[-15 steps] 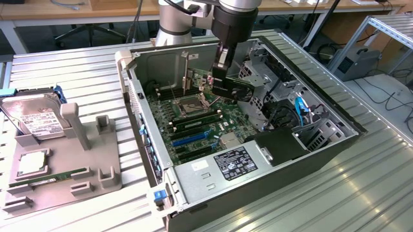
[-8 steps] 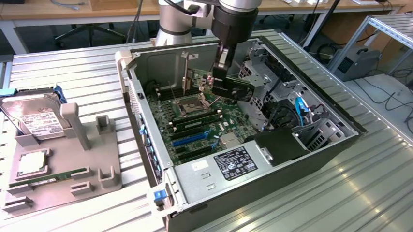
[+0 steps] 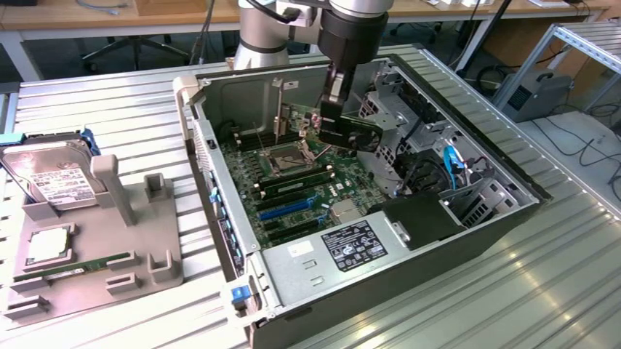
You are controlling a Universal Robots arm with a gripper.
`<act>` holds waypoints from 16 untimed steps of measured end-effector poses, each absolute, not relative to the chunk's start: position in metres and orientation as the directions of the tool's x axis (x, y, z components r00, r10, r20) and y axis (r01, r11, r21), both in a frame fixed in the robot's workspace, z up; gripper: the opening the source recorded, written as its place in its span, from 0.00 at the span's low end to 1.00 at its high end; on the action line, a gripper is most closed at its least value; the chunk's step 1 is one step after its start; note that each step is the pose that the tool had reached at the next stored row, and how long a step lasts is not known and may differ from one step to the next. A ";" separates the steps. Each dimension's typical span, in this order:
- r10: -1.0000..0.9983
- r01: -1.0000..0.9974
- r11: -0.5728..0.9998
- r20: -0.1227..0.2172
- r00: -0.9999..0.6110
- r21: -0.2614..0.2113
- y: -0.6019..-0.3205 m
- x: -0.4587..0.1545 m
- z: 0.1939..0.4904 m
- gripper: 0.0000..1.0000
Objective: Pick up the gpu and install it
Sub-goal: 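Insert the gpu into the slot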
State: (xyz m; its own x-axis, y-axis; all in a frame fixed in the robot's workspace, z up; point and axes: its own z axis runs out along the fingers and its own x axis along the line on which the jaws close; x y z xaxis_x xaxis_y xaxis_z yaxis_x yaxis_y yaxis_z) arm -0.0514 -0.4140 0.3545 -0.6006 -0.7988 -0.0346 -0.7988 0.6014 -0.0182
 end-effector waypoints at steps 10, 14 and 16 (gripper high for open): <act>-0.811 -0.811 0.584 -0.035 -0.583 -0.018 -0.414 -0.051 0.355 0.28; -0.816 -0.816 0.577 -0.035 -0.576 -0.018 -0.414 -0.051 0.354 0.28; -0.818 -0.818 0.575 -0.035 -0.574 -0.018 -0.414 -0.051 0.355 0.28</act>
